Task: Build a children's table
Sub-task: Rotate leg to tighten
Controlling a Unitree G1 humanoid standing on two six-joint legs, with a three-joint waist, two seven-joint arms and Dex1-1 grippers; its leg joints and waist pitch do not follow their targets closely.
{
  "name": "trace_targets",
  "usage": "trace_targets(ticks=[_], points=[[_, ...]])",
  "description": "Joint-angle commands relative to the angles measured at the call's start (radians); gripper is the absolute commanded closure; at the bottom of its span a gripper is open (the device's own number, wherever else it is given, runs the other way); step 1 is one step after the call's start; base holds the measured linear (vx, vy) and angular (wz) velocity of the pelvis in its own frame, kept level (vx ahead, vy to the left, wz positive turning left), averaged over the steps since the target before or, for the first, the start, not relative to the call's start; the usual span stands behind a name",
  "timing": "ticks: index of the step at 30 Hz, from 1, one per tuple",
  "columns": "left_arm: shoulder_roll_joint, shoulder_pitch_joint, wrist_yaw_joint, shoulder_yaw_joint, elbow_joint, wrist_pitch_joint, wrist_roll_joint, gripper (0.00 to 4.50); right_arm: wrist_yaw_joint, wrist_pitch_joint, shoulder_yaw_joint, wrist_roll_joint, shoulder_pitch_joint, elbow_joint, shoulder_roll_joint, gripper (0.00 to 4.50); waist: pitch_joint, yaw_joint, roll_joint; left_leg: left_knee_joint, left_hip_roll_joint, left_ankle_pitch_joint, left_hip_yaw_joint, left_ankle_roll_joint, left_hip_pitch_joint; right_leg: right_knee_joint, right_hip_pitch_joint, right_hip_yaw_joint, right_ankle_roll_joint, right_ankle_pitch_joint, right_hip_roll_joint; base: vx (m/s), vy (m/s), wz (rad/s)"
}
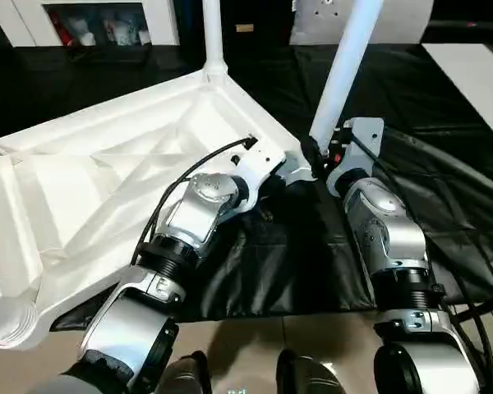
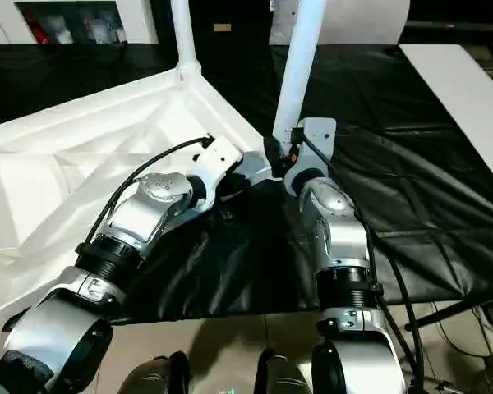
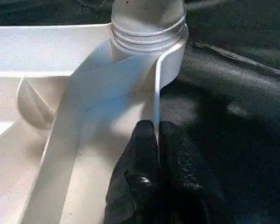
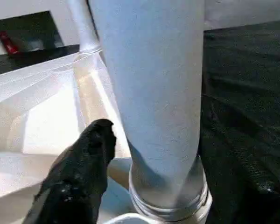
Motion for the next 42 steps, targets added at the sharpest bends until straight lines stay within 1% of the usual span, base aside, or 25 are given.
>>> trace_targets(ticks=[1,2,4,6,7,8,9,11,13,16,19,20,23,24,26,27,28,29,30,32,33,34,37,39,42], points=[[-0.004,0.02,-0.03,-0.015,-0.016,-0.059,-0.021,4.5,0.104,-0.008,0.063,0.015,0.027,0.0,-0.031,1.27,-0.083,0.008,-0.011,-0.058,0.069,-0.144,-0.037,0.126,0.019,-0.067,0.062,0.051,-0.222,-0.222,-0.073,0.0,0.0,0.0],[-0.004,0.02,-0.03,-0.015,-0.016,-0.059,-0.021,4.5,0.104,-0.008,0.063,0.015,0.027,0.0,-0.031,1.17,-0.084,0.007,-0.009,-0.057,0.069,-0.141,-0.035,0.129,0.018,-0.064,0.061,0.052,-0.225,-0.215,-0.072,0.0,0.0,0.0],[0.028,0.036,-0.081,-0.028,-0.018,-0.086,-0.021,4.5,0.194,-0.02,0.072,0.024,0.039,-0.01,-0.093,0.95,-0.082,0.009,-0.012,-0.058,0.072,-0.138,-0.037,0.134,0.017,-0.064,0.061,0.051,-0.229,-0.212,-0.072,0.0,0.0,0.0],[0.069,0.054,-0.152,-0.045,-0.022,-0.129,-0.023,4.5,0.305,-0.019,0.072,0.051,0.051,-0.024,-0.161,0.77,-0.082,0.01,-0.013,-0.057,0.072,-0.141,-0.037,0.145,0.015,-0.063,0.066,0.051,-0.229,-0.215,-0.074,0.0,0.0,0.0],[0.069,0.054,-0.152,-0.045,-0.022,-0.129,-0.023,4.5,0.305,-0.019,0.072,0.051,0.051,-0.024,-0.161,0.77,-0.082,0.011,-0.013,-0.056,0.071,-0.144,-0.038,0.149,0.015,-0.064,0.067,0.05,-0.229,-0.22,-0.074,0.0,0.0,0.0],[0.12,0.069,-0.227,-0.064,-0.017,-0.175,-0.021,4.5,0.419,-0.03,0.072,0.063,0.06,-0.022,-0.241,0.56,-0.082,0.012,-0.013,-0.056,0.071,-0.149,-0.037,0.151,0.016,-0.066,0.065,0.05,-0.227,-0.234,-0.073,0.0,0.0,0.0],[0.12,0.069,-0.227,-0.064,-0.017,-0.175,-0.021,4.5,0.419,-0.03,0.072,0.063,0.06,-0.022,-0.241,0.5,-0.08,0.013,-0.014,-0.055,0.072,-0.149,-0.036,0.149,0.017,-0.066,0.065,0.051,-0.225,-0.245,-0.073,0.0,0.0,0.0],[0.175,0.082,-0.329,-0.085,-0.011,-0.228,-0.028,4.5,0.568,-0.058,0.084,0.081,0.07,-0.011,-0.33,0.46,-0.081,0.014,-0.013,-0.055,0.073,-0.157,-0.036,0.144,0.017,-0.067,0.066,0.05,-0.223,-0.27,-0.075,0.0,0.0,0.0],[0.195,0.087,-0.374,-0.093,-0.013,-0.239,-0.034,4.5,0.637,-0.063,0.092,0.094,0.077,-0.014,-0.363,0.21,-0.08,0.017,-0.012,-0.055,0.076,-0.16,-0.036,0.139,0.019,-0.066,0.064,0.051,-0.229,-0.272,-0.075,0.0,0.0,0.0],[0.233,0.091,-0.467,-0.113,-0.006,-0.291,-0.045,4.5,0.759,-0.074,0.115,0.113,0.084,-0.006,-0.42,0.21,-0.086,0.017,-0.012,-0.052,0.078,-0.141,-0.036,0.147,0.017,-0.058,0.066,0.049,-0.251,-0.225,-0.074,0.0,0.0,0.0],[0.266,0.084,-0.559,-0.132,0.021,-0.381,-0.052,4.5,0.905,-0.096,0.154,0.135,0.094,-0.002,-0.471,0.21,-0.09,0.024,-0.009,-0.048,0.082,-0.118,-0.032,0.159,0.019,-0.048,0.065,0.049,-0.278,-0.164,-0.071,0.0,0.0,0.0],[0.267,0.084,-0.563,-0.133,0.022,-0.384,-0.053,4.5,0.911,-0.096,0.156,0.136,0.095,-0.003,-0.473,0.21,-0.091,0.025,-0.009,-0.047,0.081,-0.117,-0.031,0.166,0.019,-0.047,0.066,0.048,-0.284,-0.155,-0.071,0.0,0.0,0.0],[0.285,0.079,-0.674,-0.14,0.035,-0.427,-0.081,4.5,1.045,-0.103,0.187,0.161,0.1,0.003,-0.504,0.21,-0.089,0.035,-0.01,-0.047,0.083,-0.135,-0.029,0.168,0.021,-0.05,0.065,0.049,-0.289,-0.178,-0.075,0.0,0.0,0.0],[0.292,0.076,-0.719,-0.144,0.034,-0.437,-0.091,4.5,1.077,-0.108,0.197,0.16,0.096,0.013,-0.508,0.55,-0.089,0.04,-0.009,-0.048,0.086,-0.135,-0.03,0.16,0.022,-0.05,0.064,0.05,-0.286,-0.191,-0.075,0.0,0.0,0.0],[0.297,0.073,-0.752,-0.147,0.034,-0.441,-0.098,4.5,1.1,-0.109,0.205,0.16,0.093,0.022,-0.51,0.55,-0.089,0.045,-0.009,-0.049,0.086,-0.137,-0.03,0.15,0.024,-0.049,0.062,0.05,-0.289,-0.205,-0.076,0.0,0.0,0.0],[0.307,0.069,-0.801,-0.158,0.031,-0.447,-0.107,4.5,1.133,-0.099,0.22,0.171,0.089,0.023,-0.509,0.55,-0.091,0.048,-0.007,-0.049,0.088,-0.137,-0.032,0.144,0.025,-0.048,0.061,0.05,-0.292,-0.2,-0.076,0.0,0.0,0.0],[0.307,0.069,-0.801,-0.158,0.031,-0.447,-0.107,4.5,1.133,-0.099,0.22,0.171,0.089,0.023,-0.509,0.81,-0.091,0.05,-0.007,-0.049,0.089,-0.138,-0.032,0.14,0.025,-0.046,0.061,0.05,-0.295,-0.196,-0.077,0.0,0.0,0.0],[0.313,0.069,-0.823,-0.166,0.029,-0.452,-0.109,4.5,1.152,-0.097,0.231,0.175,0.088,0.024,-0.509,0.81,-0.091,0.05,-0.007,-0.049,0.089,-0.138,-0.032,0.14,0.025,-0.046,0.061,0.05,-0.295,-0.196,-0.077,0.0,0.0,0.0],[0.319,0.068,-0.85,-0.176,0.028,-0.465,-0.112,4.5,1.178,-0.089,0.242,0.18,0.084,0.027,-0.511,1.01,-0.092,0.052,-0.006,-0.049,0.089,-0.14,-0.032,0.137,0.026,-0.045,0.06,0.05,-0.297,-0.189,-0.076,0.0,0.0,0.0],[0.322,0.07,-0.868,-0.18,0.026,-0.468,-0.115,4.5,1.197,-0.083,0.248,0.183,0.083,0.027,-0.513,1.02,-0.092,0.055,-0.005,-0.049,0.09,-0.145,-0.032,0.134,0.026,-0.045,0.061,0.051,-0.298,-0.189,-0.077,0.0,0.0,0.0],[0.323,0.069,-0.879,-0.181,0.027,-0.472,-0.117,4.5,1.209,-0.081,0.252,0.187,0.081,0.029,-0.515,1.1,-0.093,0.056,-0.005,-0.049,0.09,-0.143,-0.032,0.133,0.026,-0.044,0.061,0.051,-0.299,-0.185,-0.077,0.0,0.0,0.0],[0.325,0.069,-0.892,-0.18,0.028,-0.478,-0.119,4.5,1.224,-0.085,0.256,0.187,0.079,0.031,-0.517,1.4,-0.093,0.059,-0.007,-0.049,0.089,-0.141,-0.031,0.132,0.025,-0.043,0.062,0.051,-0.3,-0.179,-0.079,0.0,0.0,0.0],[0.326,0.067,-0.905,-0.177,0.034,-0.486,-0.119,4.5,1.251,-0.088,0.261,0.19,0.075,0.037,-0.519,1.44,-0.093,0.061,-0.008,-0.048,0.089,-0.142,-0.032,0.13,0.024,-0.044,0.063,0.051,-0.296,-0.188,-0.08,0.0,0.0,0.0],[0.327,0.065,-0.91,-0.177,0.036,-0.488,-0.12,4.5,1.27,-0.081,0.266,0.195,0.074,0.036,-0.521,1.82,-0.092,0.061,-0.012,-0.048,0.088,-0.131,-0.031,0.133,0.023,-0.042,0.063,0.051,-0.295,-0.177,-0.079,0.0,0.0,0.0],[0.331,0.061,-0.914,-0.175,0.044,-0.49,-0.124,4.5,1.291,-0.069,0.274,0.204,0.074,0.028,-0.525,1.91,-0.091,0.062,-0.01,-0.046,0.087,-0.118,-0.032,0.143,0.022,-0.04,0.063,0.051,-0.297,-0.169,-0.078,0.0,0.0,0.0]])
